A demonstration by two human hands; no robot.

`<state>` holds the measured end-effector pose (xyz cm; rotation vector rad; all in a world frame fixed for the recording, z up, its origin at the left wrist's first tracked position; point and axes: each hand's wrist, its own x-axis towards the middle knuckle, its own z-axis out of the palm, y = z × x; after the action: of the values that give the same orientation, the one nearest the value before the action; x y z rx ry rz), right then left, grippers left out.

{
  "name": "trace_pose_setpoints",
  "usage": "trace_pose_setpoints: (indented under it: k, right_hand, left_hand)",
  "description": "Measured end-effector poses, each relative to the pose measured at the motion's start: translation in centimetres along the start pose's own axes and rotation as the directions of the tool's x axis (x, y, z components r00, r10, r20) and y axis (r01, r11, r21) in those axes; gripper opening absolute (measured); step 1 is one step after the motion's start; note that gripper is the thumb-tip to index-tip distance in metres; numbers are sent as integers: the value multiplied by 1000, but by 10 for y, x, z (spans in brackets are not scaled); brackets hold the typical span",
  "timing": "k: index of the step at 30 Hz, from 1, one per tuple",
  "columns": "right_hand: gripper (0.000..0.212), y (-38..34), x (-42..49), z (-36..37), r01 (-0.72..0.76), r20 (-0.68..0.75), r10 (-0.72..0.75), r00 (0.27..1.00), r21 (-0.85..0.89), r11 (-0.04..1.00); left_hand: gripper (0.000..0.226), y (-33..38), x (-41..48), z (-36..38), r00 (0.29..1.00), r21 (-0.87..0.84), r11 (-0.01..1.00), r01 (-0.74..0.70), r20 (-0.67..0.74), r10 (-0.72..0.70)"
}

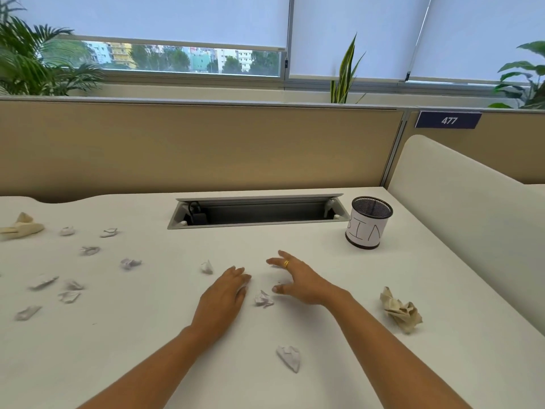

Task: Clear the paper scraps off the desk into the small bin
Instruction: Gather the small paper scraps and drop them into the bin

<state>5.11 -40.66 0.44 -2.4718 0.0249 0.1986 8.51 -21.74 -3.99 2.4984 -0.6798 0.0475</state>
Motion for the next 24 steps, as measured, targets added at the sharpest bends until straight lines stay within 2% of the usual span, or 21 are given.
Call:
trace_pose_setpoints:
  k: [3, 8, 13, 15, 17, 18, 22, 24]
  right_hand:
    - [72, -2, 8, 2, -1, 158, 23, 987, -135, 991]
    - [65, -1, 16, -1, -23, 198, 66, 978, -213, 977]
    - [43, 2, 13, 0, -29, 37, 41, 998, -295, 955]
    - [29, 0, 21, 0, -155, -21, 154, 988, -257, 954]
    - [13, -4, 25, -1, -318, 20, 329, 944, -209, 925]
    - [13, -7, 27, -4, -405, 26, 416, 909, -181, 896]
    - [31, -2, 34, -22, -404, -46, 402, 914, -147, 903]
    - [29, 7, 32, -32, -374, -175, 355, 918, -86, 924]
  left_hand:
    - [38, 0, -2, 5, 1000, -3, 1000, 14, 3, -14]
    - [38, -1, -1, 7, 999, -5, 1000, 16, -30, -16]
    - [38, -1, -2, 8, 998, -30, 999, 22, -53, -23]
    - [38, -1, -2, 7, 998, -33, 999, 16, -59, -17]
    - [38, -1, -2, 8, 998, -31, 999, 12, -66, -14]
    - [38, -1, -2, 8, 997, -31, 999, 10, -70, -12]
    - [37, -4, 0, 10, 997, -26, 1000, 0, -80, -2]
    - [37, -5, 0, 11, 997, -23, 1000, 1, -83, -3]
